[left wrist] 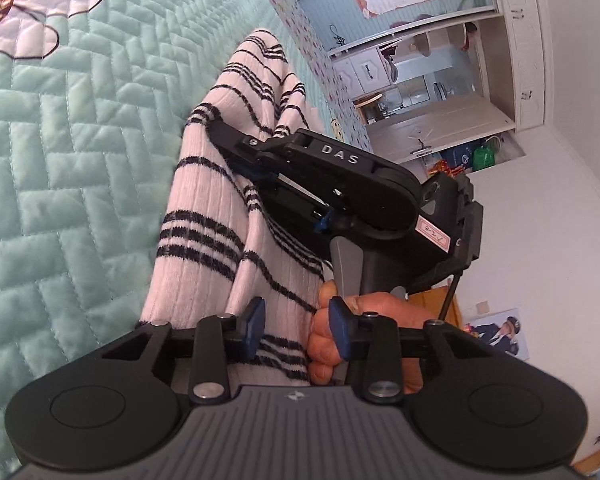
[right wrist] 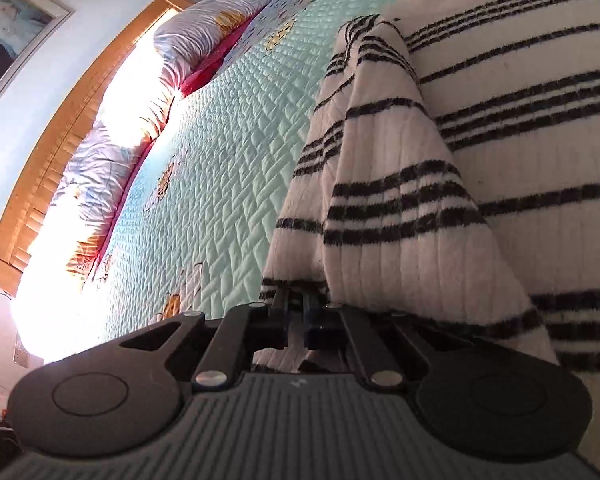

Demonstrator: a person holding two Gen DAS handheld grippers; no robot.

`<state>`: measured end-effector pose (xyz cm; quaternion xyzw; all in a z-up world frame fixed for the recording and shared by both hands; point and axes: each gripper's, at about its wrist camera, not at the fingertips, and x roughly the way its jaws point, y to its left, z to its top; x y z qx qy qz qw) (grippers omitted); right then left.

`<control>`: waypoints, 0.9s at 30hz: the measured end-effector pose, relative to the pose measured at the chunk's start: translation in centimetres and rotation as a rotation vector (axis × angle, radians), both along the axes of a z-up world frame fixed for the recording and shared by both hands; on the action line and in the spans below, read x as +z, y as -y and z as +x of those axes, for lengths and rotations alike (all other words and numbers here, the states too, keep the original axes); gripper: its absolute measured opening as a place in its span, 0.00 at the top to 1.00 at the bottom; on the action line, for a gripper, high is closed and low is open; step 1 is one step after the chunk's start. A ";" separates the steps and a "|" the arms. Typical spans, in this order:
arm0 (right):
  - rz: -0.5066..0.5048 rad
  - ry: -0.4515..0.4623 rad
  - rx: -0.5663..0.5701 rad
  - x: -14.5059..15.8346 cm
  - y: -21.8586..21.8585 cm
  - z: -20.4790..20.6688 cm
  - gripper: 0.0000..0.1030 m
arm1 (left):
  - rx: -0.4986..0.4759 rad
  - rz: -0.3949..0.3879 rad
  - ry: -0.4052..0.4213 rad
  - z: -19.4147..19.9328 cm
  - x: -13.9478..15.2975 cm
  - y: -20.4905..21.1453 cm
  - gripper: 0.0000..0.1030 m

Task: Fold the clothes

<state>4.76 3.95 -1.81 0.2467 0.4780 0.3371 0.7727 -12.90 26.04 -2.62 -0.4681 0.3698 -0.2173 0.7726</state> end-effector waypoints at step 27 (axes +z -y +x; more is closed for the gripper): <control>0.011 0.050 0.027 1.2 -2.3 1.7 0.98 | -0.027 0.071 0.021 0.5 1.1 0.9 0.63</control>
